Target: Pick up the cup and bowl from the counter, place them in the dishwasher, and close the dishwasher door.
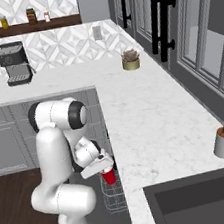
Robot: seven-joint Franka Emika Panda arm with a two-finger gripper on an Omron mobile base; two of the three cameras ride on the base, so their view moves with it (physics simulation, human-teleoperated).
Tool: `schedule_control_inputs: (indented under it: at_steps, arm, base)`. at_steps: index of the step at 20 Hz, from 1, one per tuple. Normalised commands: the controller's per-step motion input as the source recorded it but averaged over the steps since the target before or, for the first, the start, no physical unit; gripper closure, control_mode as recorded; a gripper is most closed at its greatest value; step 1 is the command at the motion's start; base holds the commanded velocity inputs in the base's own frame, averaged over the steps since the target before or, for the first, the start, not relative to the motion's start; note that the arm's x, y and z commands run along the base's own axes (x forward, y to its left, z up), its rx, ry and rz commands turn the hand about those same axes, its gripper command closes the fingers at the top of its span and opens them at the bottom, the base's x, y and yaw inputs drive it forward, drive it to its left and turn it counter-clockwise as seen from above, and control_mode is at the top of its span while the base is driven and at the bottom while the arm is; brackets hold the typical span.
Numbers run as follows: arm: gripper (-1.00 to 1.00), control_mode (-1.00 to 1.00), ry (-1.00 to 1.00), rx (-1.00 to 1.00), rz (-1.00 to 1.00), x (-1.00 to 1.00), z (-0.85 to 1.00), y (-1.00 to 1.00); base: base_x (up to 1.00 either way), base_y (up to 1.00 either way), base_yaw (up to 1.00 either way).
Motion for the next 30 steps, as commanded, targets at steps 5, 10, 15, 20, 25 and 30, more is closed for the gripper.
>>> schedule_control_inputs:
  at_steps: [5, 10, 15, 20, 25, 30]
  arm:
    - [1.0, -1.0, 0.0, 0.0, 0.0, 0.02, -0.57, -0.03]
    - [1.0, -1.0, 0.0, 0.0, 0.02, 0.0, -0.58, 0.08]
    - [1.0, -1.0, 0.0, 0.0, 0.02, 0.0, -0.59, 0.28]
    - [1.0, -1.0, 0.04, 0.0, 0.04, 0.0, -0.66, 0.32]
    - [-1.0, -1.0, 0.05, 0.0, 0.05, -0.1, -0.69, 0.47]
    - [-1.0, -1.0, -0.12, -0.03, 0.01, -0.48, -0.02, 0.66]
  base:
    - [0.0, 0.0, 0.0]
    - [0.0, 0.0, 0.0]
    - [0.0, 0.0, 0.0]
    - [0.0, 0.0, 0.0]
    - [0.0, 0.0, 0.0]
    - [0.0, 0.0, 0.0]
